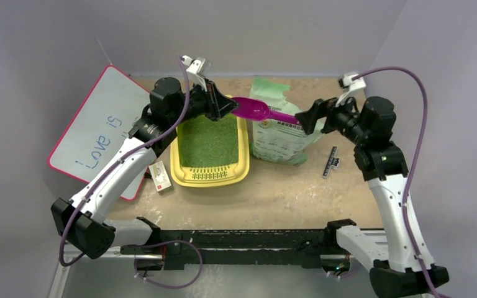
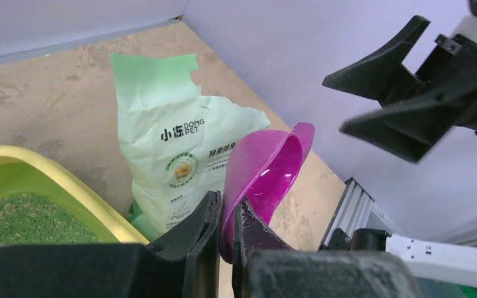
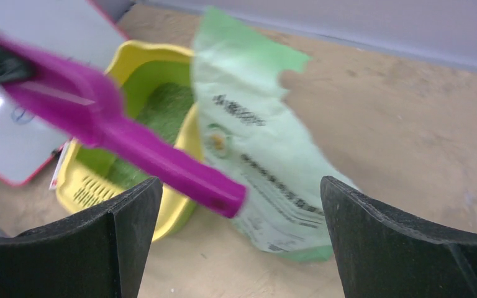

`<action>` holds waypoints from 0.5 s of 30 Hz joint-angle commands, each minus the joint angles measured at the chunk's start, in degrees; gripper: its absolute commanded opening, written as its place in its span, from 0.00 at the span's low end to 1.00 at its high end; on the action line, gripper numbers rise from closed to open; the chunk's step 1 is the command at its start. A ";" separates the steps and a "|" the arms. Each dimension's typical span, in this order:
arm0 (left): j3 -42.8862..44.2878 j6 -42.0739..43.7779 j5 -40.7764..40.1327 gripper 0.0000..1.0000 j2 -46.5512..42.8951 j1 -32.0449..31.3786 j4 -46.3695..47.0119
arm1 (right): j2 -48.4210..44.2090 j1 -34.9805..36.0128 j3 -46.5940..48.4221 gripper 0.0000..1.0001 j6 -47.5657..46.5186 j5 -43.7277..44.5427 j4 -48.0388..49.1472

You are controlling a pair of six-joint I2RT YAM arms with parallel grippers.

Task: Fill the litter box with clean litter
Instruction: Pick up the spatula from the center of the board.

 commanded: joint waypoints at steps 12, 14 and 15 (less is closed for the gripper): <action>-4.98 -11.22 -6.41 0.00 -2.50 0.14 14.04 | 4.80 -23.52 -13.26 0.99 38.76 -38.28 39.58; -6.07 -12.98 -4.77 0.00 -2.35 0.14 16.61 | 4.26 -23.52 -14.52 0.99 39.22 -40.33 41.48; -6.39 -13.84 -4.06 0.00 -2.26 0.14 17.56 | 4.33 -23.49 -14.46 0.99 39.24 -41.44 41.36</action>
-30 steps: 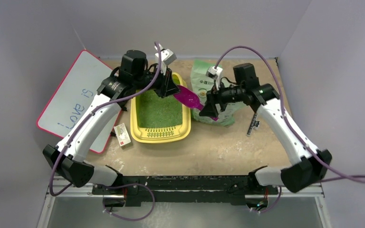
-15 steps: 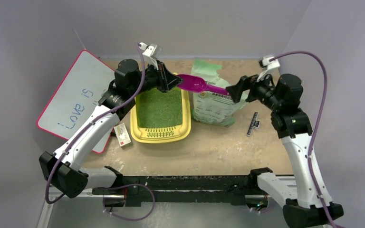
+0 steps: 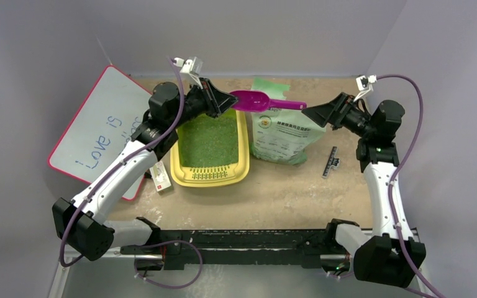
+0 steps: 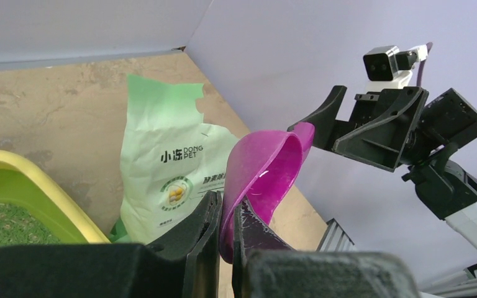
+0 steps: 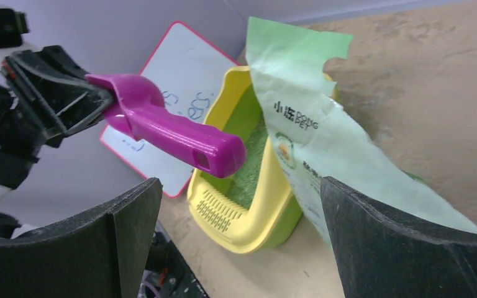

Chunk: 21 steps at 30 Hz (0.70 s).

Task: Fill the litter box with clean litter
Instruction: Pick up the spatula from the center of the board.

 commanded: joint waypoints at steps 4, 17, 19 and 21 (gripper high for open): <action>-2.42 -6.94 3.74 0.00 -0.73 0.14 11.06 | -0.51 -0.15 -0.82 0.98 7.89 -11.41 13.29; -1.87 -11.19 8.42 0.00 2.65 0.14 15.74 | 4.35 -0.07 -0.97 0.86 17.73 -20.98 28.75; -1.73 -11.68 9.37 0.00 3.07 0.14 16.58 | 5.09 -0.01 -0.74 0.85 19.73 -21.43 30.56; -1.32 -12.06 10.33 0.00 3.67 0.14 16.86 | 6.03 0.20 -0.71 0.85 22.40 -22.04 33.87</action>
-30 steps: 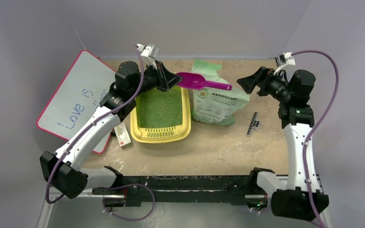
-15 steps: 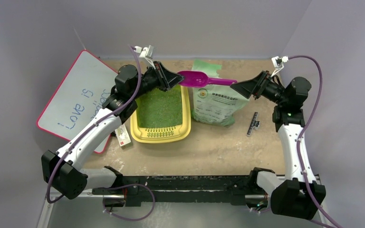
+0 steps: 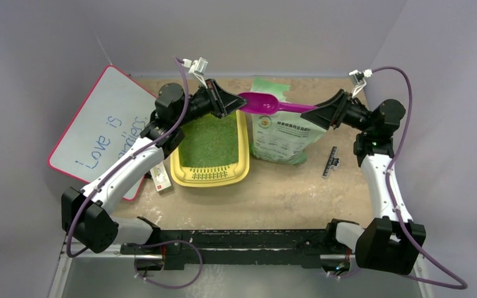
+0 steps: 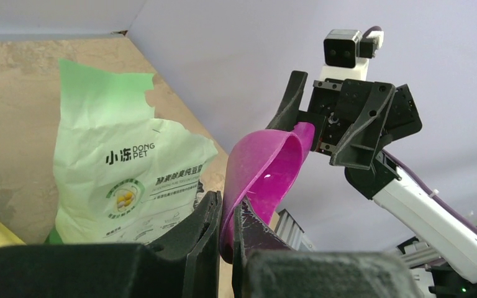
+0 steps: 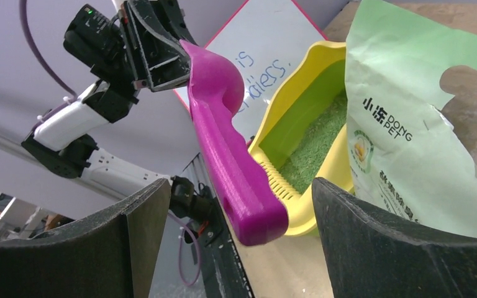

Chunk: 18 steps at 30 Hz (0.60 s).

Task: Fill the litter box with clean litter
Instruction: Pick up the spatula from the center of the board.

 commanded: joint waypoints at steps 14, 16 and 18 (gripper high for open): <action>1.45 -5.06 5.01 0.00 1.33 0.10 8.84 | 5.75 6.92 3.37 0.73 12.08 -1.72 20.60; 1.40 -4.95 5.05 0.00 1.10 0.05 8.57 | 5.98 6.92 3.56 0.74 12.10 -1.75 20.45; 1.23 -4.63 4.57 0.00 0.77 0.06 8.33 | 6.12 6.92 3.76 0.74 12.27 -1.66 20.67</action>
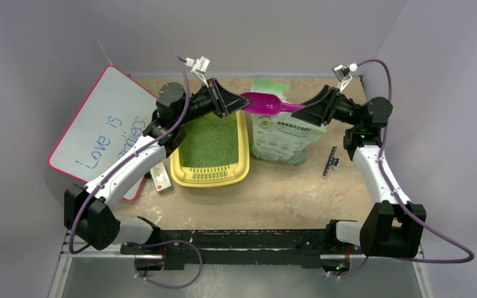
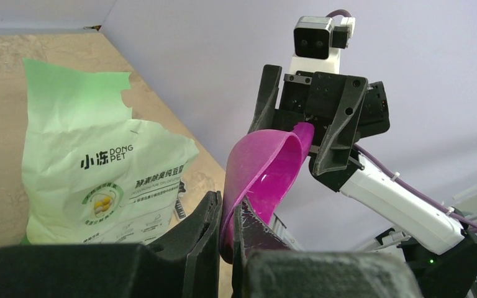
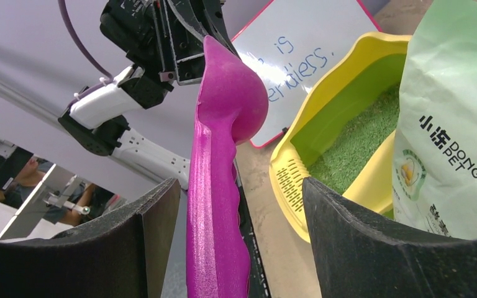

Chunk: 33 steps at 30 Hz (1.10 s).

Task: Fill the litter box with clean litter
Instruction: Pick up the spatula from the center of the board.

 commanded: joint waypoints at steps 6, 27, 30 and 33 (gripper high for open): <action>1.48 1.01 -1.05 0.00 -1.64 -0.05 1.91 | -0.85 0.28 2.69 0.67 1.84 0.32 5.51; 1.89 1.85 -1.67 0.00 -1.54 -0.01 0.18 | -3.15 0.28 1.89 0.42 0.85 -0.16 4.10; 2.10 1.81 -1.52 0.00 -1.38 0.05 -0.37 | -3.30 0.32 1.77 0.54 1.05 0.03 4.36; 2.55 1.07 -0.52 0.00 -1.19 0.03 -0.05 | -3.40 0.32 1.47 0.55 0.72 0.72 4.33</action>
